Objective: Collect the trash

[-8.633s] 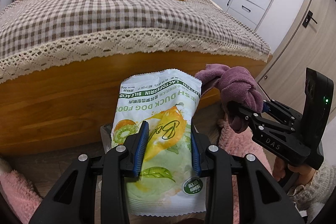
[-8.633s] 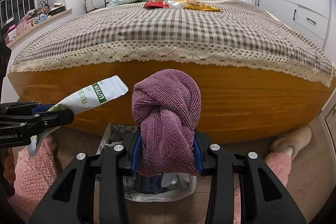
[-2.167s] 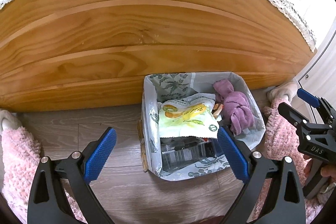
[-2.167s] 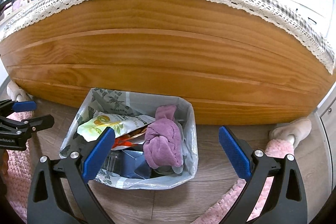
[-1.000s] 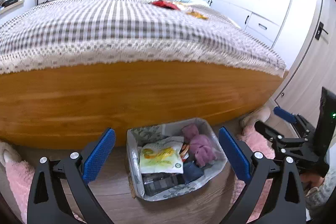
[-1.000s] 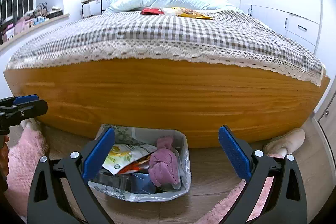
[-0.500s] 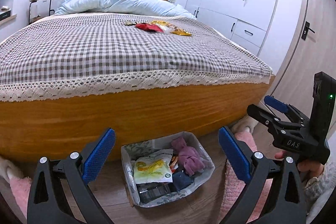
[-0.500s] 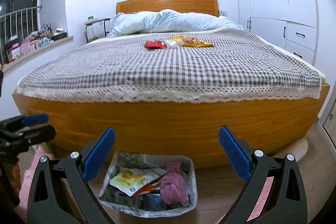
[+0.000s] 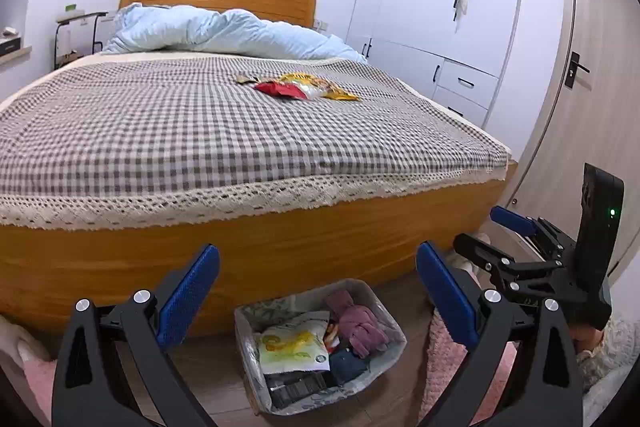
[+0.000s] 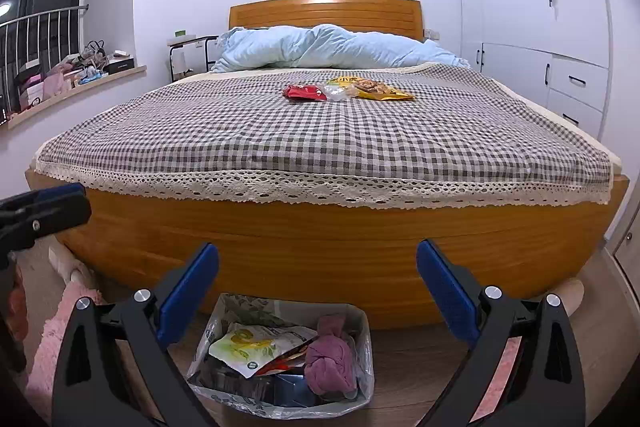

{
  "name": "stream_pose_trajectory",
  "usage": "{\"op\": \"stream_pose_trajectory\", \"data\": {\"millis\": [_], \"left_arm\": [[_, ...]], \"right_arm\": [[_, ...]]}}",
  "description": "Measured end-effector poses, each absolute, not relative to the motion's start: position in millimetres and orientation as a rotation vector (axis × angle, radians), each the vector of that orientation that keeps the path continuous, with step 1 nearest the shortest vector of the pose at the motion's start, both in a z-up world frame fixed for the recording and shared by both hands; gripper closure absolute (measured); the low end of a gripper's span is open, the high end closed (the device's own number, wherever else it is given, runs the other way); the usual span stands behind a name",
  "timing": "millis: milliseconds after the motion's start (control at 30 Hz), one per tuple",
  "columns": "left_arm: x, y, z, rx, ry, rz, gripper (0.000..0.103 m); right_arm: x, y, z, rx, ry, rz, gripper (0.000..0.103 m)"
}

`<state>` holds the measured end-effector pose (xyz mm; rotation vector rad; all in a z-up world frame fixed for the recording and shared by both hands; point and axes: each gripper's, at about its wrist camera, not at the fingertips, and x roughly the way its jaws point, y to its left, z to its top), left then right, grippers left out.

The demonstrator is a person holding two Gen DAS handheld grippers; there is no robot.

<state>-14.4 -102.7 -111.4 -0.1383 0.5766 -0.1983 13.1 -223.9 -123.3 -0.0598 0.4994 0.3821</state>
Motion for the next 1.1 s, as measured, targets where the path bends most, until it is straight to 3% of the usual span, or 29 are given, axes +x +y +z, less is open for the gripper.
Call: {"op": "stream_pose_trajectory", "data": {"millis": [1100], "left_arm": [[14.9, -93.6, -85.8, -0.151, 0.5, -0.17, 0.008]], "right_arm": [[35.5, -236.8, -98.6, -0.065, 0.406, 0.315, 0.008]]}}
